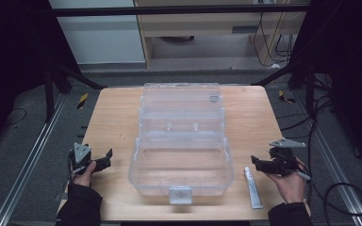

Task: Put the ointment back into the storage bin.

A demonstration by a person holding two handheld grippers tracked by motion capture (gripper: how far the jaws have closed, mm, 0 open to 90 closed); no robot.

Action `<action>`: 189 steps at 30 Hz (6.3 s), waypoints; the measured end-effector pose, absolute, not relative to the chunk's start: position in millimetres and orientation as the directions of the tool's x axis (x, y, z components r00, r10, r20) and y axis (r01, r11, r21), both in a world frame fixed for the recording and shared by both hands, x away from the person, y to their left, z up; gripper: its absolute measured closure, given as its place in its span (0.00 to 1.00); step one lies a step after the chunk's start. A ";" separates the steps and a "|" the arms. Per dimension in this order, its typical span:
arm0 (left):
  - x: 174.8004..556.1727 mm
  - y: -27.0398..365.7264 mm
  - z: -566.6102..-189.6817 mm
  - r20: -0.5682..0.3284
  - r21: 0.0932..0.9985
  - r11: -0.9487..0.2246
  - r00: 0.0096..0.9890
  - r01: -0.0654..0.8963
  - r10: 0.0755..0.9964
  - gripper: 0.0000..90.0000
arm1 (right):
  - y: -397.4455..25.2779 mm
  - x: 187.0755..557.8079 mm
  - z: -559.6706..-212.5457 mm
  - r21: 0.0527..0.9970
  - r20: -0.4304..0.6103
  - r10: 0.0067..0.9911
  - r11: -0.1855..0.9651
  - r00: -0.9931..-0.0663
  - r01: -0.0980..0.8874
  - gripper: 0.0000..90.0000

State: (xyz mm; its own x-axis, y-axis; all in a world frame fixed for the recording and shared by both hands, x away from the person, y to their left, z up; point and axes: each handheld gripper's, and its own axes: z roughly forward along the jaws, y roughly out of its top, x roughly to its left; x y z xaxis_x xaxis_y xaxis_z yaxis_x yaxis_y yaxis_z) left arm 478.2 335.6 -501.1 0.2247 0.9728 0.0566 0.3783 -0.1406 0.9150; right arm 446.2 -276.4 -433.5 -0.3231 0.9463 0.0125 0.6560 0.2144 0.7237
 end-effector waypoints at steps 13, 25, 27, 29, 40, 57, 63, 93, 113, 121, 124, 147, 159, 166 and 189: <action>478.1 334.9 -501.1 0.063 0.914 -0.148 0.228 0.378 0.972 0.02 | -261.5 442.4 -409.4 0.642 0.023 0.930 0.268 -0.368 0.718 0.33; 478.1 334.9 -501.1 0.063 0.914 -0.148 0.228 0.378 0.972 0.02 | -252.7 441.0 -407.9 0.546 0.054 0.918 0.303 -0.394 0.781 0.39; 478.1 334.9 -501.1 0.062 0.914 -0.147 0.228 0.378 0.972 0.02 | -251.0 441.4 -409.1 0.532 0.052 0.916 0.313 -0.399 0.787 0.40; 478.1 334.9 -501.1 0.063 0.914 -0.148 0.229 0.379 0.971 0.02 | -249.3 442.0 -410.2 0.517 0.055 0.915 0.316 -0.400 0.796 0.41; 478.2 335.2 -501.1 0.058 0.914 -0.144 0.228 0.379 0.972 0.02 | -241.0 447.3 -418.6 0.427 0.052 0.918 0.336 -0.394 0.840 0.46; 478.2 335.3 -501.1 0.057 0.914 -0.142 0.227 0.380 0.972 0.02 | -240.6 449.1 -439.3 0.327 0.094 0.927 0.316 -0.363 0.891 0.54; 478.2 335.5 -501.1 0.056 0.914 -0.141 0.227 0.380 0.972 0.02 | -238.5 449.4 -446.1 0.289 0.092 0.929 0.319 -0.357 0.903 0.58; 478.2 335.8 -501.1 0.053 0.915 -0.139 0.227 0.380 0.972 0.02 | -225.7 458.5 -463.9 0.198 0.046 0.915 0.386 -0.402 0.901 0.75; 478.4 335.9 -501.1 0.052 0.914 -0.137 0.226 0.381 0.973 0.02 | -228.8 458.1 -454.6 0.200 0.068 0.907 0.396 -0.416 0.896 0.78; 478.3 335.6 -501.1 0.054 0.913 -0.139 0.223 0.383 0.973 0.02 | -238.6 455.9 -420.6 0.308 0.081 0.898 0.390 -0.433 0.867 0.78; 478.5 335.8 -501.1 0.054 0.913 -0.139 0.224 0.383 0.973 0.02 | -240.0 456.5 -413.6 0.335 0.082 0.898 0.384 -0.433 0.860 0.78; 478.1 335.9 -501.1 0.052 0.915 -0.137 0.227 0.380 0.972 0.02 | -233.1 456.8 -344.5 0.538 0.046 0.839 0.436 -0.542 0.722 0.78; 478.1 335.9 -501.1 0.052 0.915 -0.138 0.228 0.380 0.972 0.02 | -211.5 456.1 -313.9 0.566 -0.009 0.758 0.542 -0.653 0.621 0.78; 478.2 336.3 -501.1 0.048 0.915 -0.135 0.228 0.381 0.972 0.02 | -187.6 462.2 -304.4 0.557 -0.007 0.665 0.623 -0.746 0.550 0.78; 478.3 336.5 -501.1 0.046 0.915 -0.134 0.231 0.382 0.972 0.02 | -111.6 479.8 -318.3 0.463 -0.012 0.374 0.824 -0.927 0.326 0.77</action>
